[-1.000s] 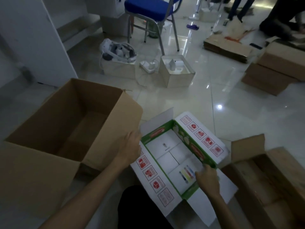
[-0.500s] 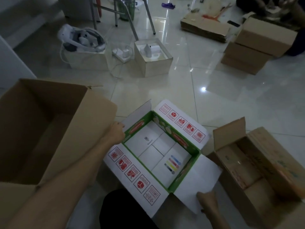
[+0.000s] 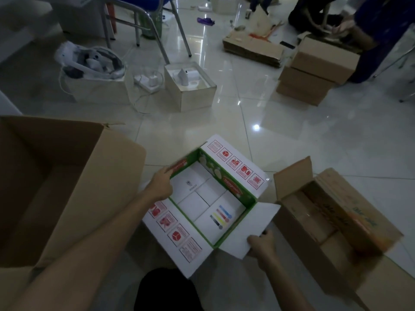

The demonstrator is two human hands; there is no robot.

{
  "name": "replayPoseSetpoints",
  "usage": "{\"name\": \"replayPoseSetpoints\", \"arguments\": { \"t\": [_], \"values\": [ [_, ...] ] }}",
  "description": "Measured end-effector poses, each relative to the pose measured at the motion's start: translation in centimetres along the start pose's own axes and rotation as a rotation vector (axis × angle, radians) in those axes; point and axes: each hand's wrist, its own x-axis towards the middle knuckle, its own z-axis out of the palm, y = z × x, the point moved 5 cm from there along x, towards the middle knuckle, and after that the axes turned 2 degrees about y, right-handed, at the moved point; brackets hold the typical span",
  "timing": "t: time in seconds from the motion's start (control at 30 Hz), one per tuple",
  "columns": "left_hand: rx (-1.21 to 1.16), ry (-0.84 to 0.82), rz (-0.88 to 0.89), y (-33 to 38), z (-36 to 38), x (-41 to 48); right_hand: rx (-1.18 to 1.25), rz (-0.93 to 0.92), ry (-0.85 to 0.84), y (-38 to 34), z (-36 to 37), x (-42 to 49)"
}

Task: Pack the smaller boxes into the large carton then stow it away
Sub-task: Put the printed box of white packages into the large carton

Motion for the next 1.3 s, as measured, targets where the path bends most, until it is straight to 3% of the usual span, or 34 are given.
{"name": "replayPoseSetpoints", "arguments": {
  "t": [0.13, 0.3, 0.37, 0.5, 0.63, 0.8, 0.93, 1.03, 1.3],
  "values": [
    [0.112, 0.005, 0.004, 0.1, 2.3, -1.5, 0.124, 0.071, 0.018, 1.3, 3.5, -0.7],
    [0.102, -0.495, 0.218, 0.9, 8.7, -7.5, 0.253, 0.164, -0.014, 1.4, 8.1, -1.9],
    [0.167, -0.554, 0.258, 1.1, 10.5, -9.8, 0.258, 0.175, -0.022, 1.4, 9.4, -2.6],
    [0.028, -0.375, 0.159, 1.1, 12.3, -11.7, 0.233, 0.166, -0.05, 0.6, 10.4, -3.5],
    [-0.207, -0.221, 0.101, 0.8, 11.7, -11.0, 0.154, -0.028, -0.114, -2.6, 8.1, -2.3],
    [-0.3, -0.223, 0.002, -0.1, 11.1, -10.2, -0.536, -0.534, 0.085, -5.6, 3.9, 0.1],
    [-0.281, -0.272, -0.025, -0.3, 10.6, -10.2, -0.859, -0.747, -0.062, -5.6, 3.2, 1.9],
    [-0.255, -0.306, 0.016, 0.4, 10.3, -10.8, -0.842, -0.857, -0.141, -5.4, 2.4, 2.5],
    [-0.264, -0.214, -0.065, -1.4, 9.4, -13.5, -0.749, -0.794, -0.337, -2.0, 2.0, -0.7]
  ]
}}
